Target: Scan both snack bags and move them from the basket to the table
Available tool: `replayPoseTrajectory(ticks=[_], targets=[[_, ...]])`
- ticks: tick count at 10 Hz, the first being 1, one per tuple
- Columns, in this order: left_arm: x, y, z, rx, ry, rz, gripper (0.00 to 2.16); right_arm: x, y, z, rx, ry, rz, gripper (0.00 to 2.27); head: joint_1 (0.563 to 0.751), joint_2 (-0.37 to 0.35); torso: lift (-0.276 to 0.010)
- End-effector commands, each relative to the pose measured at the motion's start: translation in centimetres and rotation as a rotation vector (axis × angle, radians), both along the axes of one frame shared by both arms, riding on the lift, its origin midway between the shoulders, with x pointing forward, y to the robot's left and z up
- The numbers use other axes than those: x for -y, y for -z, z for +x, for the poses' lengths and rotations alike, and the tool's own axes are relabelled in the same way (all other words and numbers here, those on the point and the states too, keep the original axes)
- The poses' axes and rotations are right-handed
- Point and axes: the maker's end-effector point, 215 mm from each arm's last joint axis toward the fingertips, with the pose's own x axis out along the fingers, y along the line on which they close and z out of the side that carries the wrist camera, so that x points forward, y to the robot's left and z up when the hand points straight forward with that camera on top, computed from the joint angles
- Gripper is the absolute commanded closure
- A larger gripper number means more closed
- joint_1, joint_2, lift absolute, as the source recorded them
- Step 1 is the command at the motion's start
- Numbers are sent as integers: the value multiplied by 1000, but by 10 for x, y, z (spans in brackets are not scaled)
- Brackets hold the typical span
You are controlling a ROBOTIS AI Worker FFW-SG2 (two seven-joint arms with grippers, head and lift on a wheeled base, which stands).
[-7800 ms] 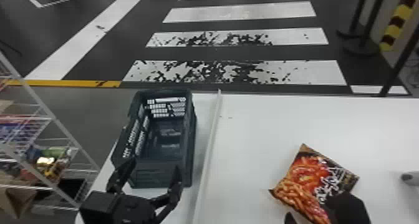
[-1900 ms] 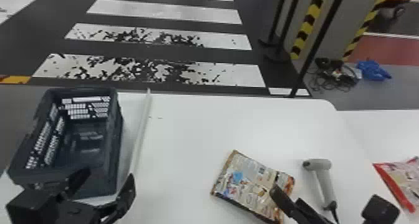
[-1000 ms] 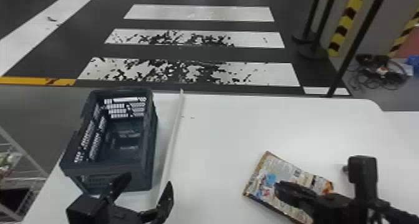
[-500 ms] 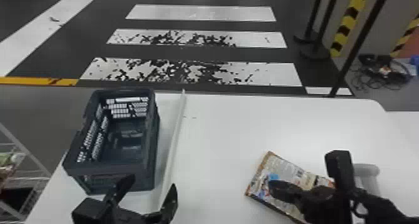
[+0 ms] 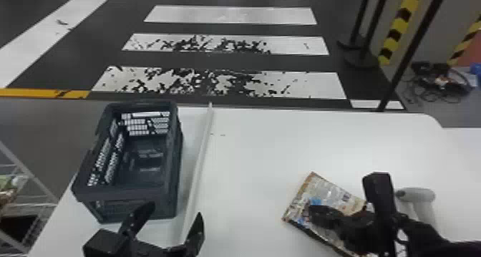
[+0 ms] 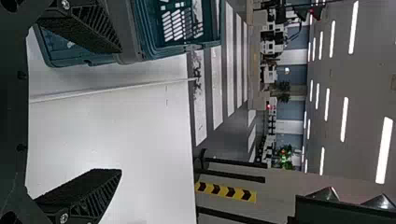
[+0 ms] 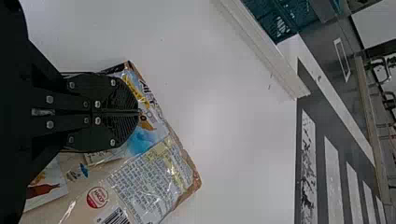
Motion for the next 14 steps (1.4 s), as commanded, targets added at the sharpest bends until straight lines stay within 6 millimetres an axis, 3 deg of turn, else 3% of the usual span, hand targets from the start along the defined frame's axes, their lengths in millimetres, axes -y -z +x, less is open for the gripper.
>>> replayPoseTrajectory(ticks=[1, 5, 7, 9, 11, 12, 14], targets=[[4, 1, -1, -2, 6, -1, 80, 0, 6, 5, -4, 28, -23, 2246, 695, 10, -98], [8, 3, -4, -8, 13, -3, 80, 19, 25, 19, -62, 257, -98, 2246, 695, -28, -98], [11, 5, -5, -12, 21, -5, 80, 37, 24, 29, -78, 365, -142, 2250, 695, -52, -98], [11, 2, -8, 2, 22, -10, 80, 75, 25, 38, -99, 471, -180, 2250, 695, -72, -98], [10, 2, -9, 7, 22, -11, 80, 112, 25, 34, -144, 574, -176, 2250, 695, -127, -98], [11, 4, -10, 4, 22, -13, 80, 115, 22, 26, -185, 598, -120, 2250, 695, -143, -98], [15, 3, -8, 7, 26, -16, 80, 120, -12, 27, -122, 633, -80, 2250, 695, -177, -98]])
